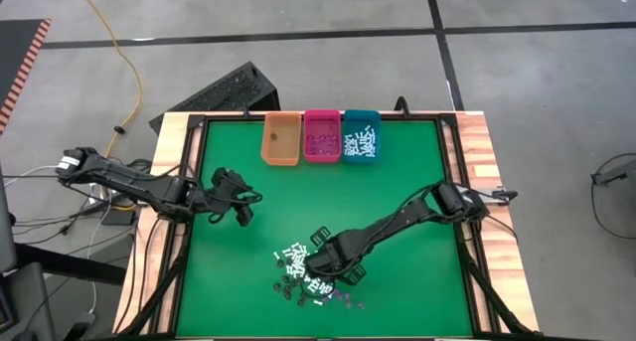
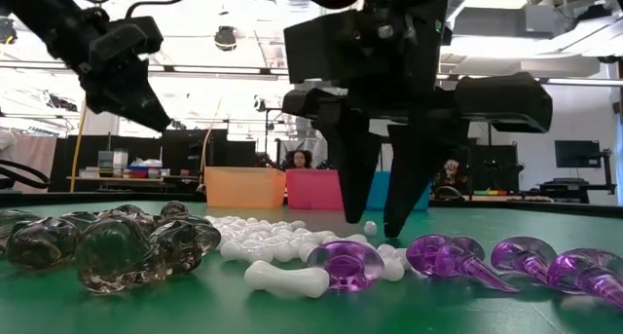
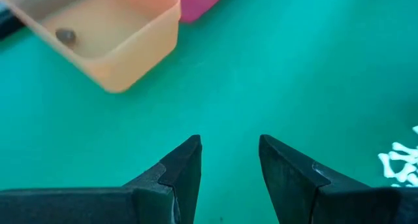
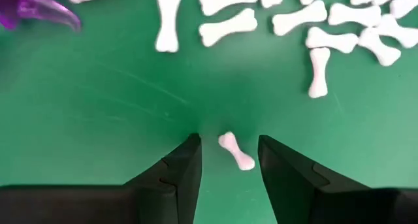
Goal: Sort Halloween decoration
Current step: Put the white bone toy into the blue bin
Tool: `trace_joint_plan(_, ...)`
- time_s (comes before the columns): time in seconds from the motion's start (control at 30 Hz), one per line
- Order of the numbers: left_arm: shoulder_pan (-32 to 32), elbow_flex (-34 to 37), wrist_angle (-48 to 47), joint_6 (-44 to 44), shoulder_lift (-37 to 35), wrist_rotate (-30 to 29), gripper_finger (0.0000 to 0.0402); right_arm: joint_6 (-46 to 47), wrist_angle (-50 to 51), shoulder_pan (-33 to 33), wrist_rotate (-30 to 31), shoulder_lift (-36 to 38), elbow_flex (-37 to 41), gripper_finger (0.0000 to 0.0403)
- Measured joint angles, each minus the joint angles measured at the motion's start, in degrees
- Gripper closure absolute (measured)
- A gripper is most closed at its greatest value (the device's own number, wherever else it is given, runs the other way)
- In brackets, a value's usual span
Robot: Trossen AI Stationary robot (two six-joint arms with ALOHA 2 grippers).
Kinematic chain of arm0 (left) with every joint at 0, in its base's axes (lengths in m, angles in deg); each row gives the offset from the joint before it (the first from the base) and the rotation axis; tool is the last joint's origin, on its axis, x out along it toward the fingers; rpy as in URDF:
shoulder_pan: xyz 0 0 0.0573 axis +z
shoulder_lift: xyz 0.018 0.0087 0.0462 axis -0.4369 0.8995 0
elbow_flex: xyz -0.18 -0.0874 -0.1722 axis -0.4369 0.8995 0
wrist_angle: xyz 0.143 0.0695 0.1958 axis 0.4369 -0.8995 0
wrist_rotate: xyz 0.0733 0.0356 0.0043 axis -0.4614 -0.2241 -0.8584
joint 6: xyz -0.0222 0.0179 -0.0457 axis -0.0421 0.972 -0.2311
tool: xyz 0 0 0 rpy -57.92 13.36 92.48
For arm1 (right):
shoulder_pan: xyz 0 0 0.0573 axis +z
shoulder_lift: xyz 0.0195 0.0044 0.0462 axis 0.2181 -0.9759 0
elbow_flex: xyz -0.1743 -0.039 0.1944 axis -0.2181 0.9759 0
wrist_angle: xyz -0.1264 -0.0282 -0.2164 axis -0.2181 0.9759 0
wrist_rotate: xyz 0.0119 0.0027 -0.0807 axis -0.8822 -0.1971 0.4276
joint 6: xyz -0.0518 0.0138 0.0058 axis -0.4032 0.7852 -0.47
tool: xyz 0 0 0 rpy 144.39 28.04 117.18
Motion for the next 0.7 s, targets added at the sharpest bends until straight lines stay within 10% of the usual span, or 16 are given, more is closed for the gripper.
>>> trace_joint_plan(0.7, 0.00, 1.81, 1.57, -1.91, 0.00, -0.28, 0.0257, 3.45, -2.71, -0.63, -1.56, -0.24, 1.75, 0.0387)
